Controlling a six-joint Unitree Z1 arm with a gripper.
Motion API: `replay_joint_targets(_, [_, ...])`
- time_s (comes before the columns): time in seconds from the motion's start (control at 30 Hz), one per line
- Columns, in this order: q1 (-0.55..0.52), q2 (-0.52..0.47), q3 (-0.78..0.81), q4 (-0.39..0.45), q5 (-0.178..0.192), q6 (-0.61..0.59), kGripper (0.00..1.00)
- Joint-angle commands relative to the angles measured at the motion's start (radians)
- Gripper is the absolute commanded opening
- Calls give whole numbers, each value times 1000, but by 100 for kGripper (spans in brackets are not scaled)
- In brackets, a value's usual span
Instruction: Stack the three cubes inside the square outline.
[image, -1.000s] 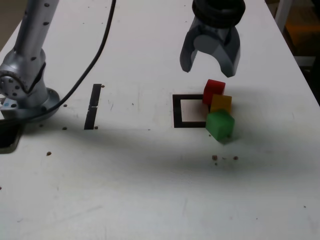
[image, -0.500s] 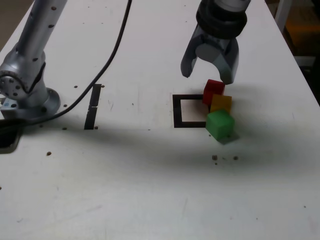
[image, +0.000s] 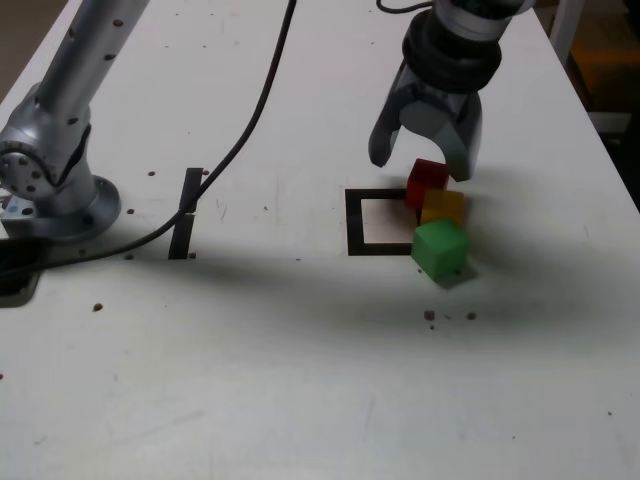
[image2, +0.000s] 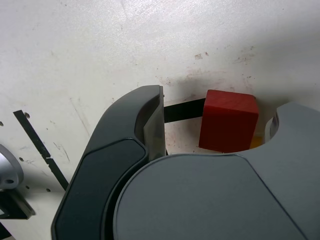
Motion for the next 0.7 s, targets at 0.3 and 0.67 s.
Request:
replay_joint_targets(0.3, [2,31,-12,-1,-6,3,79])
replay_joint_targets(0.67, [2,53,-13,-9,-11,4,79])
